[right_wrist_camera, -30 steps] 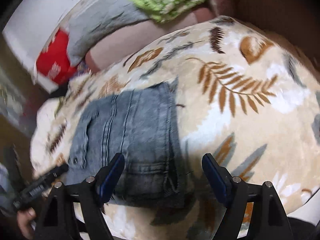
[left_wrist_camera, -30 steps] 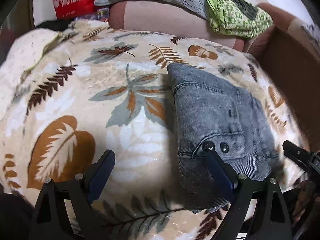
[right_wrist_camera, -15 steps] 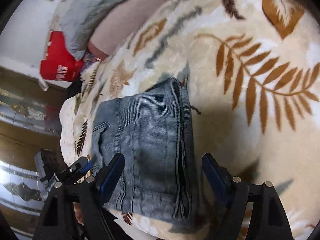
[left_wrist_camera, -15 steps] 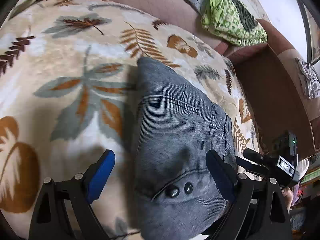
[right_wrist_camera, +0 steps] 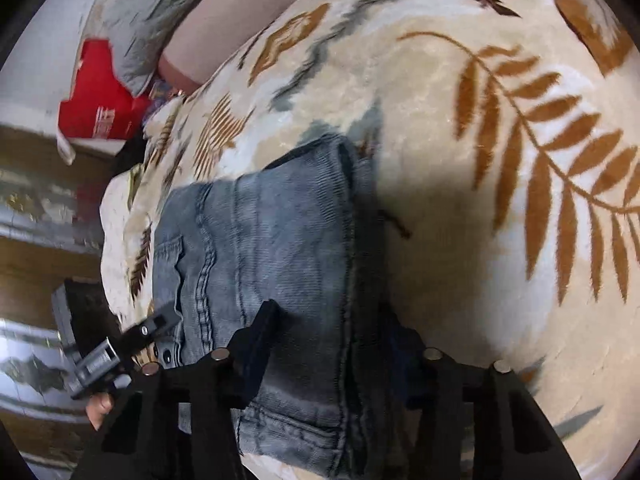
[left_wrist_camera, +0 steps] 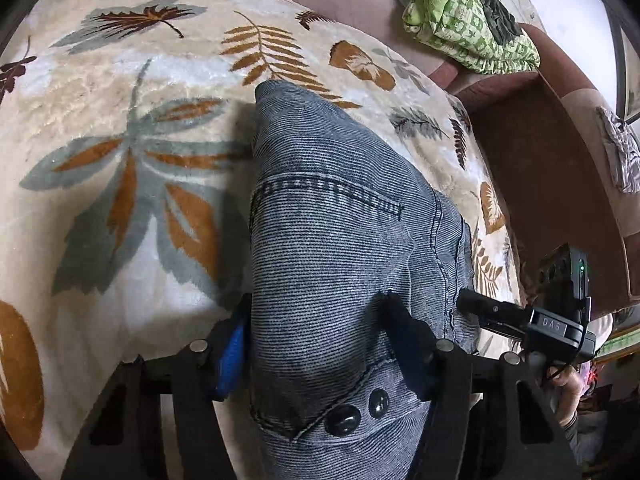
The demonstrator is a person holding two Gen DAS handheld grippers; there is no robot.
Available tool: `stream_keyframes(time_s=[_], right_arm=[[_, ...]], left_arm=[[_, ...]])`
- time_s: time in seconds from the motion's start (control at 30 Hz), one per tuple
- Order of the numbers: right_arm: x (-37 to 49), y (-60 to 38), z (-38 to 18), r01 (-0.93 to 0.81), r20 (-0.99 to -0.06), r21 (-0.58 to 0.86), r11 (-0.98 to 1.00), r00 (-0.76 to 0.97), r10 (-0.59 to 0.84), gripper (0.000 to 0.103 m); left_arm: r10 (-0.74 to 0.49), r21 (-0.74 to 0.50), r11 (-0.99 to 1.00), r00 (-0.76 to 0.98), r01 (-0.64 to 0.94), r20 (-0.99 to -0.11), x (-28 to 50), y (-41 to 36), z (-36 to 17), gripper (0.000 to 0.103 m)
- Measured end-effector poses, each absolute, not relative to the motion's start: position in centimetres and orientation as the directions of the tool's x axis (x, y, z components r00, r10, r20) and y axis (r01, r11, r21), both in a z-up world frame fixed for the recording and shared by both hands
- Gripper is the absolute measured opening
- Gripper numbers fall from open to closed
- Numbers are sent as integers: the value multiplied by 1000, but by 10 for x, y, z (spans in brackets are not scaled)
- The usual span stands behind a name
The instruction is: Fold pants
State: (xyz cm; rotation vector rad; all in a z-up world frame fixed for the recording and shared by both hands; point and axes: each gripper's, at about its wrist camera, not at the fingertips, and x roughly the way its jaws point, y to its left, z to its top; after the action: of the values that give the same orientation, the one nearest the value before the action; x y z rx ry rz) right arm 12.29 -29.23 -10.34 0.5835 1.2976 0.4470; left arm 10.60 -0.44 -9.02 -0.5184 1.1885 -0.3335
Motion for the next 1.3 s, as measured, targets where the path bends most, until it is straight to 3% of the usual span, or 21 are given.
stream_keyframes(time_s=[0.17,0.33,0.43,0.77,0.97,1.13,1.3], right_arm=[[124,-292,-105,3,-748,641,767,225,624,56],[118,-288,-95,-24,-760,616,788,247,602,21],[113,-288,-84,-40,-759,606,794,270,593,15],[98,-272,-45,-115,-740,587,801,325,589,13],[97,-257,-13,-169,-701,595,786,369,610,13],[119,-232,26,-231,-651,597,768,421,632,13],[150,-202,32,-262,-637,582,770,442,632,13]], left_arm=[[-469,-507,862,360,-12,-807,105,-12,-89,68],[-393,-417,908,386,23,-834,99,-19,-79,38],[-379,-402,915,398,28,-836,96,-18,-73,28],[-363,-378,924,440,57,-821,84,-16,-54,22],[-339,-352,933,530,81,-777,81,0,-13,22],[-301,-320,944,612,81,-731,97,26,22,22],[-260,-305,952,639,41,-724,124,52,20,23]])
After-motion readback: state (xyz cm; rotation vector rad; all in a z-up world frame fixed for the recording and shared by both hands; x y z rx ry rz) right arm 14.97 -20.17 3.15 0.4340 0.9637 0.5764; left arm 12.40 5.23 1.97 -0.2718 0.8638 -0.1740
